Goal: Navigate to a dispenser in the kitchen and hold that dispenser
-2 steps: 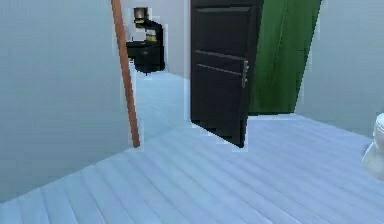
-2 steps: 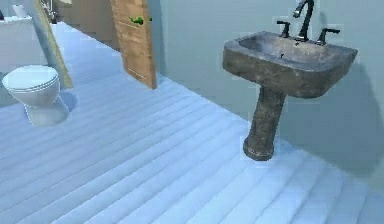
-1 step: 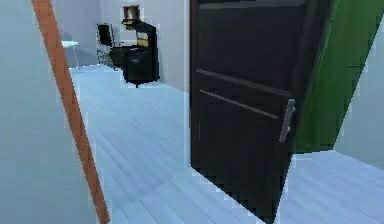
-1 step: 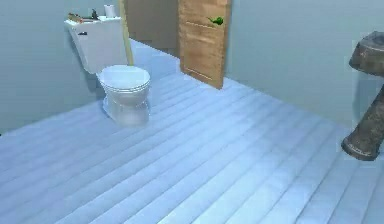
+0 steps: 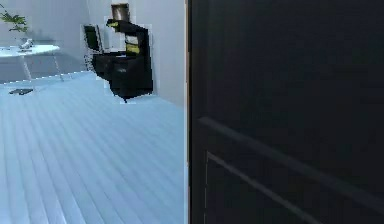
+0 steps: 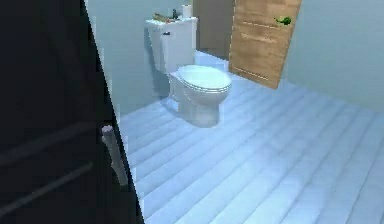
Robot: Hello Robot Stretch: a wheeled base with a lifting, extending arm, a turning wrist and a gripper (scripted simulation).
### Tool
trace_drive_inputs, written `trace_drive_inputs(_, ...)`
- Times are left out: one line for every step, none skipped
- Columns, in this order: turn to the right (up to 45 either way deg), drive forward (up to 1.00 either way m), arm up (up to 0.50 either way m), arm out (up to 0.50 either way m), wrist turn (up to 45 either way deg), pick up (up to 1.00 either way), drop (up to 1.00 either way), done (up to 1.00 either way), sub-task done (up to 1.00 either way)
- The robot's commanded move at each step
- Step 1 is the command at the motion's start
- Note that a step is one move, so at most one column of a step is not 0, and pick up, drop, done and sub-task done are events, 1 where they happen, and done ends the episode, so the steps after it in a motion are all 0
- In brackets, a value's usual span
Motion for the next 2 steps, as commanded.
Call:
trace_drive_inputs(-39.0, 0.0, 0.0, 0.0, 0.0, 0.0, 0.0, 0.0, 0.0)
trace_drive_inputs(0.0, 0.45, 0.0, 0.0, 0.0, 0.0, 0.0, 0.0, 0.0)
